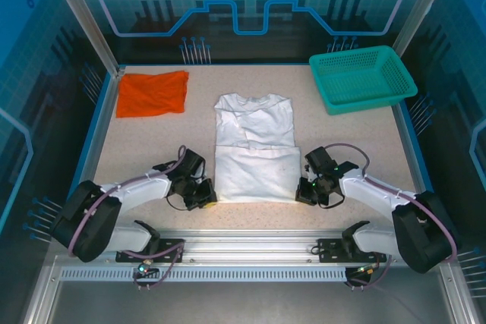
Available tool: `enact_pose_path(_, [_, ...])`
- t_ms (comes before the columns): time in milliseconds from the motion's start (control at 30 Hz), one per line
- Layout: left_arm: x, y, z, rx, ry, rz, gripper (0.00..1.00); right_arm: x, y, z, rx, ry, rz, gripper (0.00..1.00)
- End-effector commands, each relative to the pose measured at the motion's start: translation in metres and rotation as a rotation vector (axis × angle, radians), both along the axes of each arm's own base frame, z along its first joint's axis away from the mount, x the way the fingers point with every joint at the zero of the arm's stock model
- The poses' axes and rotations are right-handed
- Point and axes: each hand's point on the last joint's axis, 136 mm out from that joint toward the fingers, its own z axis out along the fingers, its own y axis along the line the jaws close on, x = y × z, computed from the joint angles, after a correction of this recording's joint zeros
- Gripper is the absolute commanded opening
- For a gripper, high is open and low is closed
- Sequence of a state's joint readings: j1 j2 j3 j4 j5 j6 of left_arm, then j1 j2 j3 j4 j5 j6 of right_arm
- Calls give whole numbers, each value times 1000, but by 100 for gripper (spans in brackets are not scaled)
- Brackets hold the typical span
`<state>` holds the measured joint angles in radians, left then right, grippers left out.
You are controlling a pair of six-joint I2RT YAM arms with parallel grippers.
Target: Fold and stack the t-shirts
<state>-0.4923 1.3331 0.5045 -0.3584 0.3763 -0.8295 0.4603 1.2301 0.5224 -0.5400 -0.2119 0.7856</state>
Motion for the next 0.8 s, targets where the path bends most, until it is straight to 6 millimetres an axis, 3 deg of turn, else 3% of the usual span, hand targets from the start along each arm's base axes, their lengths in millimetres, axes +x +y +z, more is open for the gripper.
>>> enact_pose_path(0, [-4, 5, -9, 60, -1, -33, 0, -15, -5, -4, -27, 33, 18, 0])
enact_pose_path(233, [-40, 4, 11, 96, -15, -146, 0, -53, -3, -6, -44, 84, 65, 0])
enact_pose_path(400, [-67, 16, 26, 85, -24, -146, 0, -82, -7, -5, -64, 104, 90, 0])
enact_pose_path(633, [-82, 21, 33, 13, -30, -76, 0, -93, -10, 8, -32, 82, 93, 0])
enact_pose_path(767, [-82, 19, 49, -25, -63, -72, 0, -95, -12, 23, -24, 43, 83, 0])
